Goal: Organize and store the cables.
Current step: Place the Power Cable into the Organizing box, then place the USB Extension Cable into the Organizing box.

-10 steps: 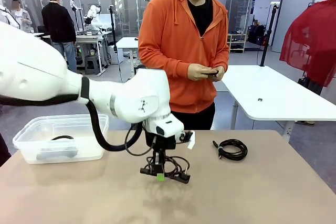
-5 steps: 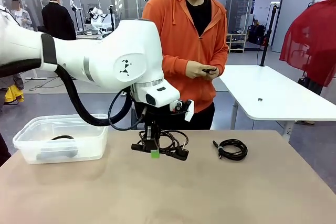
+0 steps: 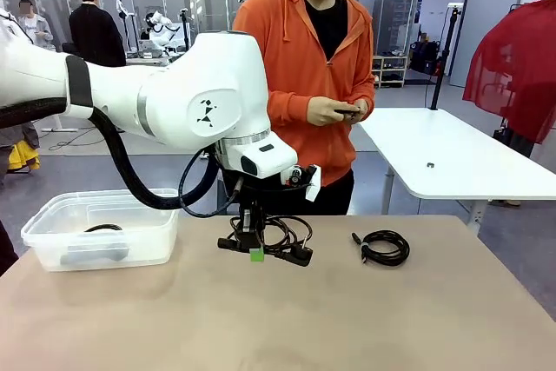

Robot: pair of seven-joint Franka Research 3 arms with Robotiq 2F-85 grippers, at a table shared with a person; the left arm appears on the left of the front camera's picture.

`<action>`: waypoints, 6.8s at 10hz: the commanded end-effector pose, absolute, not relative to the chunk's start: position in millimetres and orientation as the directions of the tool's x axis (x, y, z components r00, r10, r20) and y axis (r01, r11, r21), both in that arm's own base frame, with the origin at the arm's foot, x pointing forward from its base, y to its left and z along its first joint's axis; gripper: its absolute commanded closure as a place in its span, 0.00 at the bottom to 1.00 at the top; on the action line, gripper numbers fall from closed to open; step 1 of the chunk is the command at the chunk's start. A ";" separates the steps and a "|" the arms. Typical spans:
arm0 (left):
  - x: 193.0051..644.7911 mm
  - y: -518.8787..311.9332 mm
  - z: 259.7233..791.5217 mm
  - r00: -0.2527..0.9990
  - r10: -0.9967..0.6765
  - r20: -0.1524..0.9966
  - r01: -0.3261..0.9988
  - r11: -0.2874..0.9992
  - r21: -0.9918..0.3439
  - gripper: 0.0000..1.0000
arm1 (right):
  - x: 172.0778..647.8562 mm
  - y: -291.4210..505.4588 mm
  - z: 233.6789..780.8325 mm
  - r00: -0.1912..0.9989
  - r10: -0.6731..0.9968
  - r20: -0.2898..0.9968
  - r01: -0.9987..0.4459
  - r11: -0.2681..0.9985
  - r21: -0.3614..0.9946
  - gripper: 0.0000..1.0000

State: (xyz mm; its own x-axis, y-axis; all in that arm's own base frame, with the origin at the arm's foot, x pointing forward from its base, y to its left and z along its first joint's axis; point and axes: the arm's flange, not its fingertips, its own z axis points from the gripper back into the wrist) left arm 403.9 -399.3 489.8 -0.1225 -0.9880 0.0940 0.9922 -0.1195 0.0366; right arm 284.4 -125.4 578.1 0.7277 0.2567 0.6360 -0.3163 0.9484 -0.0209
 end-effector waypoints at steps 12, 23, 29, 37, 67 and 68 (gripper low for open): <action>464.2 -156.3 558.4 0.002 -0.976 0.219 0.990 0.033 0.138 0.79 | 282.9 -125.4 574.4 0.728 0.255 0.636 -0.318 0.948 -0.016 0.00; 501.4 -17.4 537.5 0.240 -0.954 0.178 0.952 0.267 0.148 0.79 | 282.9 -125.4 574.4 0.728 0.255 0.636 -0.318 0.948 -0.016 0.00; 541.0 2.6 531.7 0.233 -0.960 0.154 0.954 0.256 0.155 0.79 | 282.9 -125.4 574.4 0.728 0.255 0.636 -0.318 0.948 -0.016 0.00; 623.9 27.1 453.1 0.269 -0.953 0.141 0.958 0.279 0.060 0.79 | 282.9 -125.4 574.4 0.728 0.255 0.636 -0.318 0.948 -0.016 0.00; 654.0 33.7 420.9 0.311 -0.944 0.115 0.951 0.309 -0.033 0.02 | 282.9 -125.4 574.4 0.728 0.255 0.636 -0.318 0.948 -0.016 0.00; 654.0 33.7 420.9 0.311 -0.944 0.115 0.951 0.309 -0.033 0.02 | 282.9 -125.4 574.4 0.728 0.255 0.636 -0.318 0.948 -0.016 0.00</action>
